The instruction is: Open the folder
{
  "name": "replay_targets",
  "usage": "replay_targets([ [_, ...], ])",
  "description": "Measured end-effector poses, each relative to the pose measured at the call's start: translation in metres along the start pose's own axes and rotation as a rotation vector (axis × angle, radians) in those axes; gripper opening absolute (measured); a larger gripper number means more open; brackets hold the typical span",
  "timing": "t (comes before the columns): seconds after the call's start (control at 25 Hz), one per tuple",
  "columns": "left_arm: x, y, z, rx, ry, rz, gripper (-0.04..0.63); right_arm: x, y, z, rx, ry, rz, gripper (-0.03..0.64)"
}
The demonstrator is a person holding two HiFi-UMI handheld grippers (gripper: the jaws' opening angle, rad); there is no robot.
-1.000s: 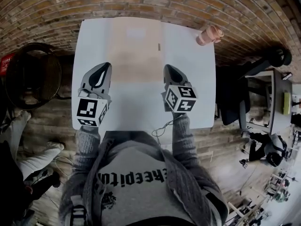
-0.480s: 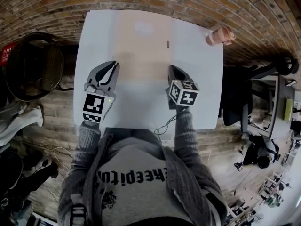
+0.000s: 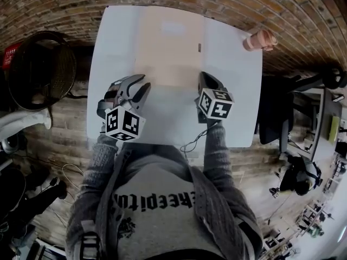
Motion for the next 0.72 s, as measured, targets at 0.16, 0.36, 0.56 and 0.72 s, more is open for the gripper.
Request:
replay_targets([
  [0.16,-0.003,0.009,-0.015,-0.017,0.167,0.069,0.101,0.0,0.0,0.001,-0.007,-0.005,0.005,0.003],
  [0.36,-0.008,0.021,-0.026,-0.01,0.313,0.141,0.106,0.0,0.0,0.0,-0.007,-0.013,0.007,0.003],
  [0.56,-0.01,0.027,-0.025,0.031,0.351,0.17,0.106,-0.001,0.001,0.001,-0.007,-0.016,0.009,0.003],
  [0.72,-0.008,0.03,-0.025,0.037,0.349,0.174,0.109,0.0,0.001,0.001,-0.005,-0.017,0.012,0.003],
])
Point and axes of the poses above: the fingertips, and each gripper's own axes: y forward along the fingers, z to its left, x out of its top, the point moved 5 cm from there along -y, backward along the fingers, and after that the axes turned 2 degrees about -y, right-handed, at the moved point
